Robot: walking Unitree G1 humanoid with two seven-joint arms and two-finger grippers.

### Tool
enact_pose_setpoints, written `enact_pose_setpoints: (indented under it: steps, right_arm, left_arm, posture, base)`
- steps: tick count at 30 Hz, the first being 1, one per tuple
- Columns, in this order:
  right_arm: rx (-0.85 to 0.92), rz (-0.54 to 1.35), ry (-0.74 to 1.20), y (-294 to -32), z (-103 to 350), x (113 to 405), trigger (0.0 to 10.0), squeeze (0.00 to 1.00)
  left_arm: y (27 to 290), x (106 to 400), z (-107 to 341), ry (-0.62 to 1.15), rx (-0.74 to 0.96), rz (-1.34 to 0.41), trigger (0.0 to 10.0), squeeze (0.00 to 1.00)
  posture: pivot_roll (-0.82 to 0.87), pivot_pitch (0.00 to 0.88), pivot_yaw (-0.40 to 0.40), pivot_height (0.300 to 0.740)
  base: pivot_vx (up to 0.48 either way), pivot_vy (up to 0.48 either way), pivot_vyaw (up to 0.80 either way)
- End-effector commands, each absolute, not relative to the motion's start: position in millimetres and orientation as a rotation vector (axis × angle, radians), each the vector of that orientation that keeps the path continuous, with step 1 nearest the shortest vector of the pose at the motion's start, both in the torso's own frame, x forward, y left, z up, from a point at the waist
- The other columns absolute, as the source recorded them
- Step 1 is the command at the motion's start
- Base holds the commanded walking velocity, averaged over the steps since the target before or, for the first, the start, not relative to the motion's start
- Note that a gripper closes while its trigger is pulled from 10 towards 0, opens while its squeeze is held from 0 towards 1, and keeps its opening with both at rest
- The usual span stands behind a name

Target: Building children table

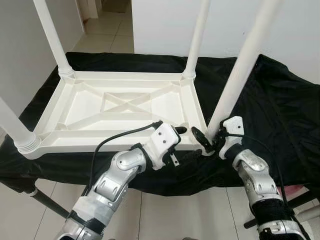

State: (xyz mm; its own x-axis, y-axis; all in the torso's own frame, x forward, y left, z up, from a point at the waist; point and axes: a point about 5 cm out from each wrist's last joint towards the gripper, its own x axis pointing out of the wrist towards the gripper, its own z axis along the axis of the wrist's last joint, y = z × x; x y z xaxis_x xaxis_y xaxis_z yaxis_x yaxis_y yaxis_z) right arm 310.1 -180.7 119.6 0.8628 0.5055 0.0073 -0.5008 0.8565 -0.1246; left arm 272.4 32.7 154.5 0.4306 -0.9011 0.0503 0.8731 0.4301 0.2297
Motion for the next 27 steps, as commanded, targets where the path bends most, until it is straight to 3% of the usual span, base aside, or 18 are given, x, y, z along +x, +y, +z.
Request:
enact_pose_setpoints:
  steps: [1, 12, 13, 14, 16, 27]
  right_arm:
    - [-0.153, 0.560, -0.017, -178.8, 115.3, 310.9, 0.0, 0.00]
    - [-0.157, 0.584, 0.007, -179.2, 106.8, 310.1, 0.0, 0.00]
    - [-0.152, 0.578, 0.004, -179.8, 107.0, 310.3, 4.4, 0.00]
    - [-0.148, 0.570, 0.001, -180.2, 107.4, 310.6, 9.6, 0.00]
    - [-0.143, 0.564, -0.002, -180.6, 107.6, 310.7, 10.0, 0.00]
    - [-0.153, 0.405, 0.013, -182.1, 107.1, 306.9, 10.0, 0.00]
  left_arm:
    - [30.9, 272.4, 152.3, -0.166, 0.192, -1.150, 10.0, 0.00]
    - [30.5, 272.3, 152.1, -0.167, 0.188, -1.140, 10.0, 0.00]
    - [30.6, 271.8, 151.4, -0.164, 0.191, -1.142, 10.0, 0.00]
    - [30.8, 271.4, 150.9, -0.162, 0.193, -1.144, 10.0, 0.00]
    - [31.0, 271.2, 150.6, -0.161, 0.195, -1.146, 10.0, 0.00]
    - [31.3, 267.7, 144.3, -0.139, 0.206, -1.163, 10.0, 0.00]
  posture:
    - [-0.08, 0.000, -0.012, 0.740]
    - [-0.08, 0.000, -0.014, 0.740]
    - [-0.08, 0.000, -0.011, 0.740]
    - [-0.08, 0.000, -0.010, 0.740]
    - [-0.08, 0.000, -0.009, 0.740]
    - [-0.09, 0.000, -0.011, 0.740]
  base:
    - [0.000, 0.000, 0.00]
    - [0.000, 0.000, 0.00]
    - [0.000, 0.000, 0.00]
    - [0.000, 0.000, 0.00]
    - [0.000, 0.000, 0.00]
    - [0.000, 0.000, 0.00]
